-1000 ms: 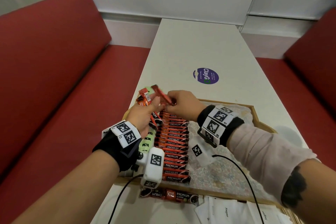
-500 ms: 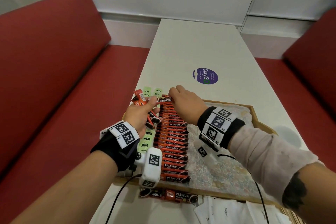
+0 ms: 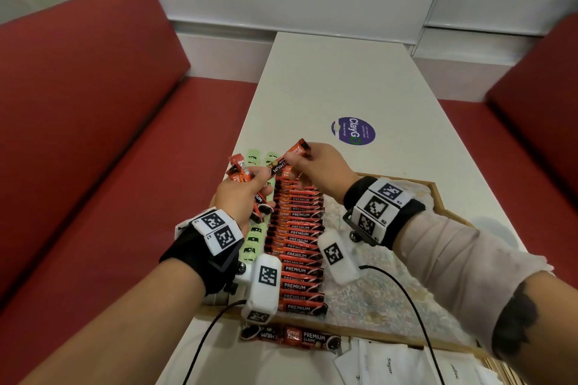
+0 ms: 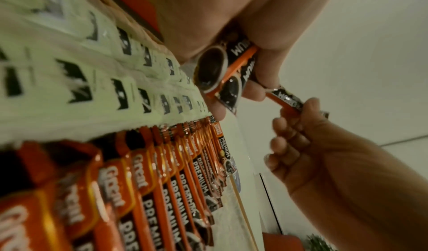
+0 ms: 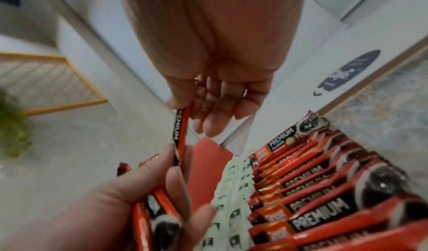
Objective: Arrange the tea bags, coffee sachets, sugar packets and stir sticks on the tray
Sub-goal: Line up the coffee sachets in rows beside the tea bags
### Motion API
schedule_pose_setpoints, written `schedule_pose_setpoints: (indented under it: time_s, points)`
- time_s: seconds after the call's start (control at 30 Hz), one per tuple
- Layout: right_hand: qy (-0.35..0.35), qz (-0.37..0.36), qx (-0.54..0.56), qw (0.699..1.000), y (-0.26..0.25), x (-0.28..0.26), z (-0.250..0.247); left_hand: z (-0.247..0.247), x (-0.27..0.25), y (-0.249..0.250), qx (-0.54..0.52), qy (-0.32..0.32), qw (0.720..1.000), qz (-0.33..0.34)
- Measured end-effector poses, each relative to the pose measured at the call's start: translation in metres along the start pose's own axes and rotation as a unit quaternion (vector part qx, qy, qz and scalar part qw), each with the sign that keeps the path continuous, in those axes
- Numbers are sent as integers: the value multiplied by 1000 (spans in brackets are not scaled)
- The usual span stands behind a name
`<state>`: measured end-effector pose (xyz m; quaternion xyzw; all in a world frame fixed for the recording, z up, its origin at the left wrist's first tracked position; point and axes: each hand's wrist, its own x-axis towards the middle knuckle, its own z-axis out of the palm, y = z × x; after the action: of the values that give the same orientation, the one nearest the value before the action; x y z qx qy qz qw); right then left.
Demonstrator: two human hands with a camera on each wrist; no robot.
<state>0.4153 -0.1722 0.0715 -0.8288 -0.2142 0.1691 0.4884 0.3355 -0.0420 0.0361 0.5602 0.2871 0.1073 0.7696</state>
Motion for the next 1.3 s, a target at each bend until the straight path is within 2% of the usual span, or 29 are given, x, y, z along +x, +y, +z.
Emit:
schedule_pose_setpoints:
  time_s: [0.1, 0.27, 0.37, 0.4, 0.47, 0.57, 0.67, 0.87, 1.13, 1.3]
  points:
    - [22, -5, 74, 997, -3, 0, -2, 4, -4, -2, 14, -23, 1000, 6]
    - [-18, -22, 49, 998, -8, -3, -2, 9, -6, -3, 32, -65, 997, -9]
    - [8, -1, 58, 998, -5, 2, -3, 10, -8, -1, 3, -71, 997, -31]
    - [20, 7, 46, 999, -3, 4, -4, 10, -9, 0, -15, -66, 997, -40]
    - [42, 8, -46, 998, 4, 10, -8, 7, -7, 2, -36, -49, 997, -49]
    - [37, 20, -198, 979, 16, 15, -14, 2, -5, 1, -44, -32, 997, -47]
    - [20, 47, -268, 962, 25, 14, -16, -2, -2, 0, -45, -25, 998, -48]
    - [12, 81, -292, 953, 35, 16, -10, -2, 0, -2, -41, -23, 998, -46]
    - [73, 93, -318, 941, 38, 23, 1, -2, 0, -5, -41, -19, 998, -45]
    - [72, 93, -341, 933, 39, 22, 1, -5, 0, -6, -35, -15, 998, -46]
